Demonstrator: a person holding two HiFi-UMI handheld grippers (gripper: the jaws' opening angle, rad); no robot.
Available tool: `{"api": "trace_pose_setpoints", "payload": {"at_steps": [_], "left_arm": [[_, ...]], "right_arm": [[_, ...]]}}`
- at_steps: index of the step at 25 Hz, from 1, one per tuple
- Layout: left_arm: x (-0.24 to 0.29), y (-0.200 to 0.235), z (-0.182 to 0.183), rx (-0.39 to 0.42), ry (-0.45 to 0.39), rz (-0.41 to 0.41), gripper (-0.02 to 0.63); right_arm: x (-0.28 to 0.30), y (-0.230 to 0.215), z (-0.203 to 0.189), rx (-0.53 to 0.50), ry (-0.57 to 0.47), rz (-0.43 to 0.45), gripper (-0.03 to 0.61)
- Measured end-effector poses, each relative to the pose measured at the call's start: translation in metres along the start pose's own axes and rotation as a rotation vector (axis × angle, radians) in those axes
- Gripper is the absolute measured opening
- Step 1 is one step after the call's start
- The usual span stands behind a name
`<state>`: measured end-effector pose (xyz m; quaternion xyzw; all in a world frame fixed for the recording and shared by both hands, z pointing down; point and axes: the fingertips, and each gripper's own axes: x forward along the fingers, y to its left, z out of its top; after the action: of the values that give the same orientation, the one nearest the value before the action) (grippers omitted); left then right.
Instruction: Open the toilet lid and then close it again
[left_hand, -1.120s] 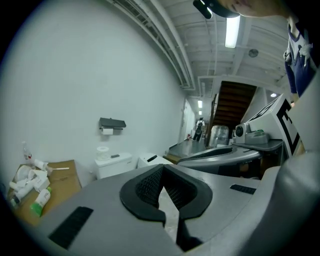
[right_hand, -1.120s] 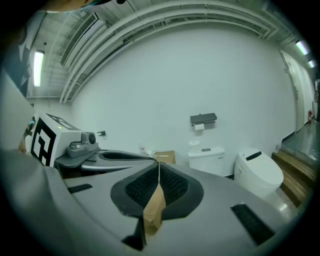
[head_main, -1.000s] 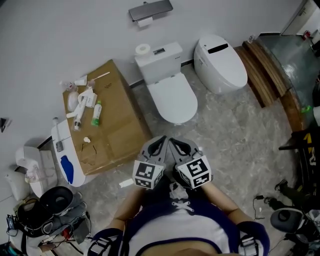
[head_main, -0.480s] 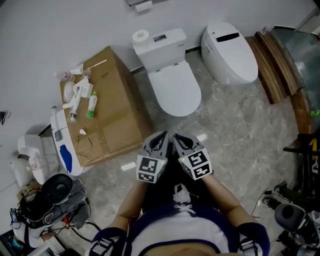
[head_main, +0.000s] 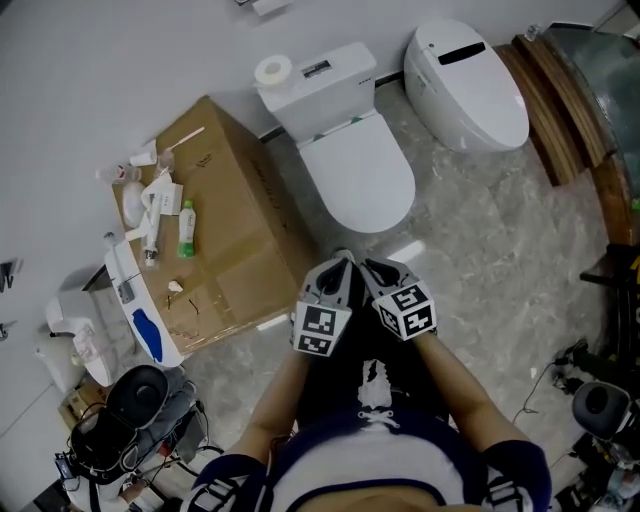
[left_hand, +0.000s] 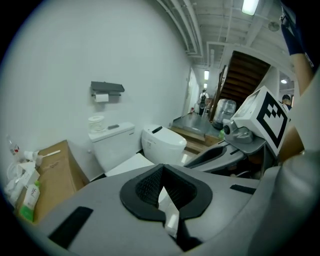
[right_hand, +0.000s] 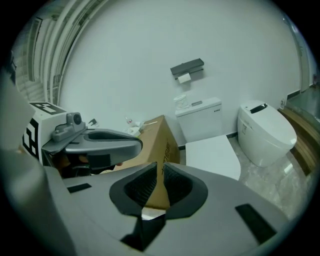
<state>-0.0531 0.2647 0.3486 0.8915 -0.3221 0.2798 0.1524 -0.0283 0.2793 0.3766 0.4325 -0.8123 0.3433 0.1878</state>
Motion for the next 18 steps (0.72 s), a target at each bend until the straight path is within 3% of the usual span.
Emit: {"api": "trace_pose_setpoints", "payload": {"at_steps": [10, 13, 18], "left_arm": [[0.058, 0.054, -0.023, 0.041, 0.101, -0.161, 0.002], [0.078, 0.062, -0.034, 0.041, 0.118, -0.196, 0.002], [0.109, 0.064, -0.068, 0.011, 0.189, -0.218, 0.002]], "right_arm": [[0.096, -0.053, -0.021, 0.265, 0.115, -0.059, 0.012], [0.121, -0.073, -0.038, 0.411, 0.124, -0.072, 0.08], [0.157, -0.109, -0.082, 0.701, 0.12, -0.06, 0.086]]}}
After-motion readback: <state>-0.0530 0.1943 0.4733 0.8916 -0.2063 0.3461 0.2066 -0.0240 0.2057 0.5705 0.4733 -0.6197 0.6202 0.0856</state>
